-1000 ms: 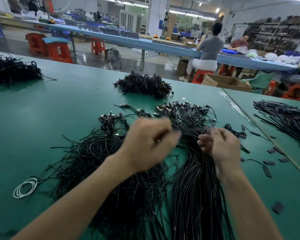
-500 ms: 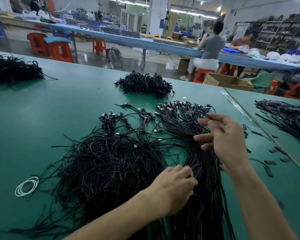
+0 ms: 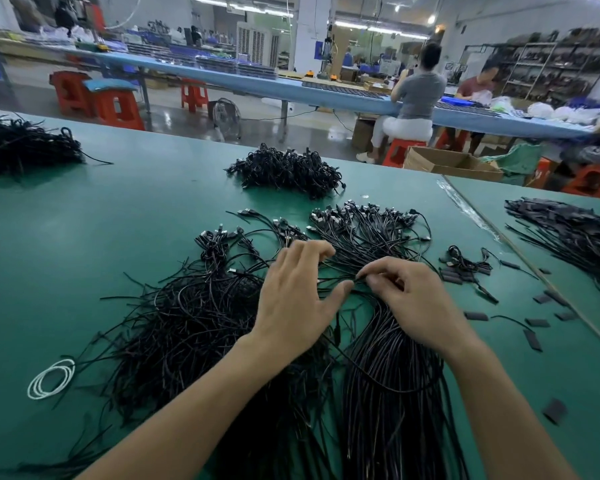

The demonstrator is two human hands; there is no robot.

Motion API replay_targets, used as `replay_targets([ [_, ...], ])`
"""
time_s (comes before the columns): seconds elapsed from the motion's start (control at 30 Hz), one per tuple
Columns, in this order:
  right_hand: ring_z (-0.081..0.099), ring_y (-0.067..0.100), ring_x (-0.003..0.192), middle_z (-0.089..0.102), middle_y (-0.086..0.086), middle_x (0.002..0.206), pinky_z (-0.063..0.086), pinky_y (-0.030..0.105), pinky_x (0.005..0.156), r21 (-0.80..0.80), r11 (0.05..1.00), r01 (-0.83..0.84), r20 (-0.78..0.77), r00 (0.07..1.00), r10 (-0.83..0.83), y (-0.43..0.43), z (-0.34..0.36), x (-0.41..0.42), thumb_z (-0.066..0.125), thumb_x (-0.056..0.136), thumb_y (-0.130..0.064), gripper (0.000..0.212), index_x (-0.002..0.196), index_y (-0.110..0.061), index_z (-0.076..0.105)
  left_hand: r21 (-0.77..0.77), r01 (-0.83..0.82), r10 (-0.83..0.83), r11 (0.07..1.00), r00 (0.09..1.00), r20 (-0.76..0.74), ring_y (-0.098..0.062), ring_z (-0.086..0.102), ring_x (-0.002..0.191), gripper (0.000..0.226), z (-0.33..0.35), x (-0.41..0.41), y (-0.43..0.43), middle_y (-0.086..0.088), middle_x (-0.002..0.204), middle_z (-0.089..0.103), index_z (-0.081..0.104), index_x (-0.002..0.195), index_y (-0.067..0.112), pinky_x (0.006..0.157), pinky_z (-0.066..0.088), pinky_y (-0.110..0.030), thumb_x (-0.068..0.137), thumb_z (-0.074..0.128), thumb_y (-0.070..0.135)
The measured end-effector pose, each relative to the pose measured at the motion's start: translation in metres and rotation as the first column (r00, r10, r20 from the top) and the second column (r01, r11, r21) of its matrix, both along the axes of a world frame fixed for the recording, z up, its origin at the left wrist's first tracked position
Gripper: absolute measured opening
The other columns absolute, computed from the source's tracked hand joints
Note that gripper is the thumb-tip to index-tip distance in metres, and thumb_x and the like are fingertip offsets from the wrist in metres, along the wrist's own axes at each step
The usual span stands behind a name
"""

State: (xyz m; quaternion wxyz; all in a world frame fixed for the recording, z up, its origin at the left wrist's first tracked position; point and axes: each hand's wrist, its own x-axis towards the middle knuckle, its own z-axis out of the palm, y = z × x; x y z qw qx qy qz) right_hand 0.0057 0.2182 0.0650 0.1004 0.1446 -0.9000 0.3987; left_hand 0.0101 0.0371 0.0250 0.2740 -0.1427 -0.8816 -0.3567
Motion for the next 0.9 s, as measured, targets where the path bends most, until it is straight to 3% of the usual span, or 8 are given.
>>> replay_targets([
  [0.13,0.047,0.005,0.052,0.062,-0.021,0.062,0.036,0.016,0.049,0.009,0.997,-0.077,-0.020,0.997,0.077,-0.001,0.002,0.002,0.064,0.096,-0.017,0.024,0.089,-0.037,0.075,0.276,0.250,-0.330,0.928,0.896,0.297,-0.013,0.066,0.070,0.018,0.000,-0.002,0.000,0.008,0.076,0.069,0.063,0.101,0.021,0.069,0.057,-0.041,0.103,0.050,0.034],
  [0.23,0.053,-0.002,0.059,0.063,-0.026,0.066,0.038,0.008,0.057,-0.004,0.995,-0.102,-0.040,0.994,0.102,-0.002,0.003,0.004,0.066,0.095,-0.015,0.021,0.091,-0.033,0.076,0.396,0.297,-0.441,0.869,0.828,0.346,-0.013,0.045,0.047,0.032,-0.007,0.002,0.004,0.012,0.052,0.050,0.063,0.085,0.026,0.048,0.042,-0.036,0.106,0.041,0.035],
  [0.33,0.061,-0.005,0.075,0.071,-0.021,0.082,0.042,0.007,0.069,-0.029,0.994,-0.109,-0.065,0.992,0.107,-0.002,0.003,0.005,0.069,0.092,-0.014,0.020,0.092,-0.032,0.077,0.519,0.297,-0.519,0.802,0.776,0.358,-0.016,0.027,0.047,0.041,-0.008,0.008,0.004,0.008,0.052,0.032,0.064,0.075,0.029,0.045,0.023,-0.030,0.103,0.041,0.046],
  [0.43,0.062,-0.005,0.080,0.070,-0.022,0.084,0.042,0.006,0.071,-0.028,0.992,-0.120,-0.086,0.989,0.117,-0.002,0.001,0.005,0.070,0.091,-0.013,0.023,0.090,-0.036,0.075,0.529,0.338,-0.586,0.778,0.694,0.418,-0.024,0.022,0.050,0.048,-0.005,0.011,0.002,-0.008,0.058,0.029,0.065,0.066,0.029,0.047,0.017,-0.038,0.098,0.042,0.057],
  [0.57,0.067,0.000,0.088,0.073,-0.020,0.091,0.046,0.009,0.076,-0.137,0.977,-0.163,-0.123,0.981,0.147,-0.006,0.003,0.005,0.071,0.090,-0.013,0.025,0.091,-0.038,0.075,0.559,0.369,-0.652,0.742,0.589,0.477,-0.013,0.024,0.042,0.054,0.005,0.013,-0.003,0.004,0.049,0.032,0.060,0.059,0.025,0.041,0.020,-0.025,0.098,0.043,0.057],
  [0.67,0.063,0.007,0.068,0.074,-0.006,0.081,0.051,0.020,0.066,-0.314,0.936,-0.159,-0.091,0.986,0.138,-0.014,0.003,0.006,0.070,0.086,-0.034,0.006,0.088,-0.037,0.075,0.747,0.360,-0.811,0.559,0.426,0.401,-0.008,0.023,0.041,0.054,0.016,0.015,-0.011,0.010,0.048,0.032,0.050,0.057,0.022,0.039,0.024,-0.019,0.099,0.041,0.055],
  [0.73,0.050,0.010,0.052,0.070,-0.002,0.072,0.043,0.021,0.050,-0.341,0.931,-0.129,-0.029,0.992,0.127,-0.017,-0.001,0.007,0.062,0.083,-0.051,0.018,0.084,-0.038,0.074,0.858,0.298,-0.879,0.419,0.370,0.301,-0.008,0.021,0.040,0.052,0.025,0.017,-0.018,0.009,0.049,0.029,0.047,0.056,0.021,0.037,0.023,-0.018,0.095,0.045,0.056],
  [0.9,0.039,0.004,0.048,0.056,-0.006,0.059,0.033,0.023,0.048,-0.156,0.950,-0.271,0.143,0.945,0.293,-0.034,-0.019,0.019,0.054,0.100,-0.033,0.027,0.077,-0.038,0.068,0.994,0.111,-0.934,-0.014,0.355,-0.053,-0.003,0.020,0.039,0.043,0.037,0.014,-0.024,0.011,0.048,0.034,0.063,0.067,0.018,0.031,0.026,-0.013,0.095,0.048,0.046],
])
